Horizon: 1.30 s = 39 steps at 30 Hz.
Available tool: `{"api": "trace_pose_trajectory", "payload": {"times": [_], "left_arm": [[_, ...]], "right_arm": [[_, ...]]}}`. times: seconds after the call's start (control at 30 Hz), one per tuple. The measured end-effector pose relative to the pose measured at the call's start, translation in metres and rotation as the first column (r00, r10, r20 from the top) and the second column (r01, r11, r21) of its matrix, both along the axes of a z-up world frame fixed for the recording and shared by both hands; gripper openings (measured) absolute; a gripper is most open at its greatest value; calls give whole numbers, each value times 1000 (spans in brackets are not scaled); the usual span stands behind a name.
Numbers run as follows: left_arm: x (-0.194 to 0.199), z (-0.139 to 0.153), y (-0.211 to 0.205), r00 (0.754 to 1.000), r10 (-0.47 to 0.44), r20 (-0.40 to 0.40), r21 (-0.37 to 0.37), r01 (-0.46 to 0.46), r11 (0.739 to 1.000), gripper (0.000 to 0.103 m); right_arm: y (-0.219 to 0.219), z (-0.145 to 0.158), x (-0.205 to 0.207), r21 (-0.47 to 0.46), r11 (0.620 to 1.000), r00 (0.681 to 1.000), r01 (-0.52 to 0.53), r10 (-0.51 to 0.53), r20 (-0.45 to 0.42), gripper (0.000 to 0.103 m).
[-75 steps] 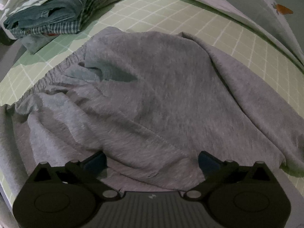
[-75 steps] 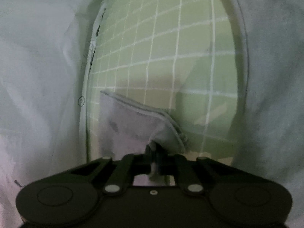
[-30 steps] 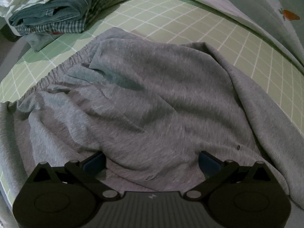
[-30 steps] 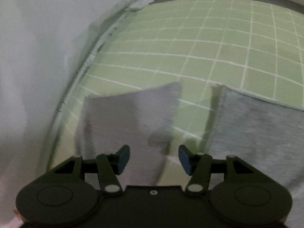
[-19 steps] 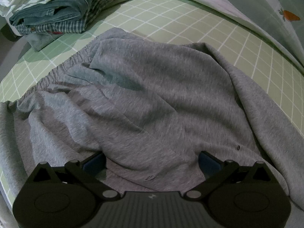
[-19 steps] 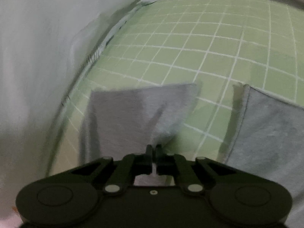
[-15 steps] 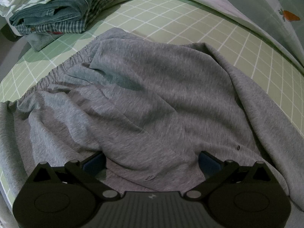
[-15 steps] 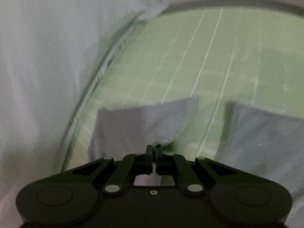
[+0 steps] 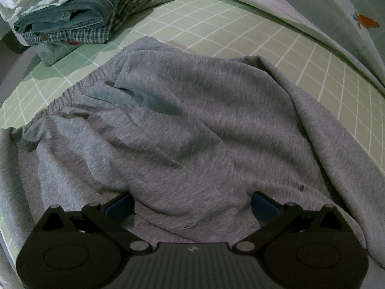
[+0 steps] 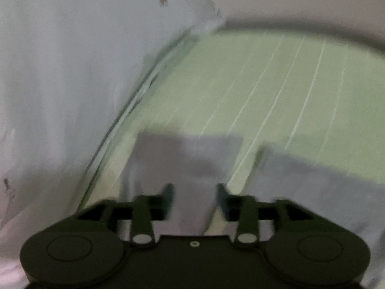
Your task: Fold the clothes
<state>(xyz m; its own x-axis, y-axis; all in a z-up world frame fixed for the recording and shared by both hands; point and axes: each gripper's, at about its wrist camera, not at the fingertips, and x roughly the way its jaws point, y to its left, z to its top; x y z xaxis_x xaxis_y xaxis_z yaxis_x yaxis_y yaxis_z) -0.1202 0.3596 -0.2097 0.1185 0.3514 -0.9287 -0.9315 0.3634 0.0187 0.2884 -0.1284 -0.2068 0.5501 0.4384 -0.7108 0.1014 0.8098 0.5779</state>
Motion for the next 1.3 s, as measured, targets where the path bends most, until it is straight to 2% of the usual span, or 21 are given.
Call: {"api": "trace_pose_trajectory", "payload": {"times": [0.07, 0.13, 0.27, 0.33, 0.37, 0.43, 0.5, 0.57, 0.67, 0.8, 0.97, 1.03, 1.2, 1.3], "left_arm": [[0, 0, 0, 1000, -1, 0, -3, 1, 1000, 103], [0, 1, 1, 1000, -2, 0, -4, 2, 1000, 103], [0, 2, 1, 1000, -4, 0, -4, 4, 1000, 103], [0, 2, 1, 1000, -3, 1, -2, 3, 1000, 103], [0, 2, 1, 1000, -2, 1, -1, 2, 1000, 103], [1, 1, 0, 1000, 1, -1, 1, -1, 1000, 103], [1, 1, 0, 1000, 4, -2, 2, -4, 1000, 103], [1, 1, 0, 1000, 7, -3, 1, -7, 1000, 103], [1, 2, 1, 1000, 13, -5, 0, -13, 1000, 103], [0, 2, 1, 1000, 14, -4, -1, -14, 1000, 103], [1, 2, 1, 1000, 14, -5, 2, -14, 1000, 103], [1, 2, 0, 1000, 6, -1, 3, -6, 1000, 103], [1, 1, 1, 1000, -5, 1, 4, 5, 1000, 103], [0, 1, 2, 1000, -15, 2, 6, 15, 1000, 103]], "right_arm": [[11, -15, 0, 29, 1000, 999, -3, 4, -36, 57], [15, -33, 3, 84, 995, 996, 46, -38, -86, 63], [16, -60, 7, 171, 972, 975, 161, -130, -179, 62], [19, -59, 9, 161, 973, 978, 165, -139, -158, 61], [20, -58, 10, 157, 974, 979, 167, -144, -147, 57], [27, -55, 16, 105, 987, 987, 119, -106, -122, 44], [29, -54, 16, 100, 989, 989, 108, -97, -111, 17], [31, -53, 16, 96, 991, 991, 98, -88, -99, 4], [34, -52, 16, 88, 993, 994, 82, -75, -82, 2], [10, -24, -1, 131, 983, 992, 128, -127, -12, 2], [-23, 14, -28, 121, 982, 985, 142, -152, 79, 2], [-34, 24, -34, 146, 975, 980, 165, -179, 85, 2], [-19, 40, -6, 189, 967, 981, 170, -185, 66, 2], [19, 56, 44, 167, 978, 989, 124, -136, 59, 2]]}}
